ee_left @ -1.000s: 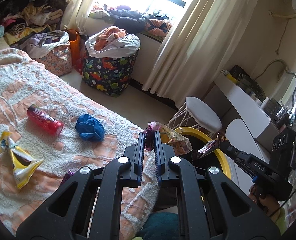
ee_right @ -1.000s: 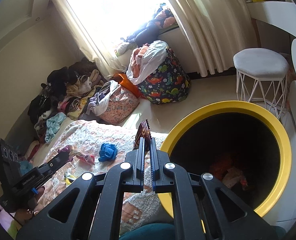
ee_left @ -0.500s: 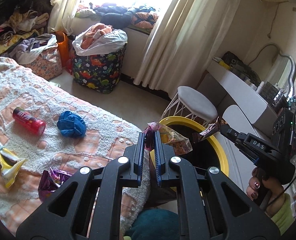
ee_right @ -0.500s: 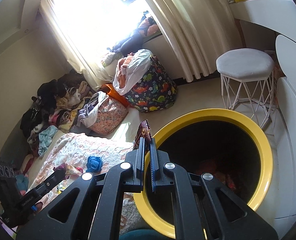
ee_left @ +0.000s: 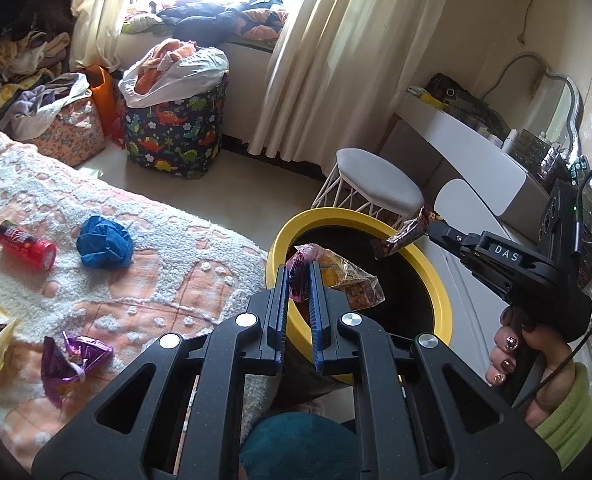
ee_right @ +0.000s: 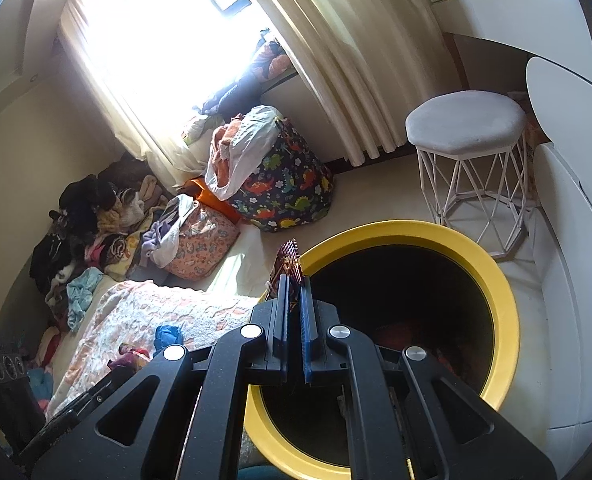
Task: Collect trash
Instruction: 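Carry the held wrappers in both tools over the bin, then open both tools to drop the wrappers into the bin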
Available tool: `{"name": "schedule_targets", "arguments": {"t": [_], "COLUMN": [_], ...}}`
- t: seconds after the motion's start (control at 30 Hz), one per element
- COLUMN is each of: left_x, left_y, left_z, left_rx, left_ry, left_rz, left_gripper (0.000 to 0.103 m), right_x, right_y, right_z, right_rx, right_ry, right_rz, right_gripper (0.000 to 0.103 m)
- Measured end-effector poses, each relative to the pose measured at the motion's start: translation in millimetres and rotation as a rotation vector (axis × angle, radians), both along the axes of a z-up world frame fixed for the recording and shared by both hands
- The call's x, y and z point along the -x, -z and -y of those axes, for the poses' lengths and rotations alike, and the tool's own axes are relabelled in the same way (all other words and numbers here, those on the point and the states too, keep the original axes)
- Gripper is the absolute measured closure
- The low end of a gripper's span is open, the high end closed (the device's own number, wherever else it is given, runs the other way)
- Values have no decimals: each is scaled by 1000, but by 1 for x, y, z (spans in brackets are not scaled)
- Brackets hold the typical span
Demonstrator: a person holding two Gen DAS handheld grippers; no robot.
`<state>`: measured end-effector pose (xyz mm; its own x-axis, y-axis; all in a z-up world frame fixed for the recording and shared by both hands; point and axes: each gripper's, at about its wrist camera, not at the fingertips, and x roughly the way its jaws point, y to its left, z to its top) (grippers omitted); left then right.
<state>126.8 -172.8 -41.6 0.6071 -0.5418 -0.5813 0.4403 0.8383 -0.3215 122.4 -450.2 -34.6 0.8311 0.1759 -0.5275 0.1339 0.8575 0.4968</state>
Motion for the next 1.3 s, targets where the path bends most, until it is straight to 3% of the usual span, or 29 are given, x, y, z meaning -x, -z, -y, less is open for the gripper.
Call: {"name": "schedule_targets", "arguments": {"t": [0.77,1.1,1.17,1.23,1.3], "left_x": [-2,-13,-14,-15,-15], "left_y": [39,49,50,49,47], "left_z": [61,74,72,69,66], "left_rx": [-95,-98,-85,-75,-63], "left_ry": [145,175,177,163,152], "left_rz": [-51,-73,-78,-79,-76], "left_gripper": [97,95,85,57,47], "right_x": [2,2,1,1,1], "right_y": [23,33,35,36,36], "right_z": [36,45,46,45,43], "right_rx": [-2,-24,-28,-27,-30], "right_ry": [123,162,160,162,160], "right_rz": [-58,-89,-102,-111,-113], "right_gripper": [98,95,91,73,67]}}
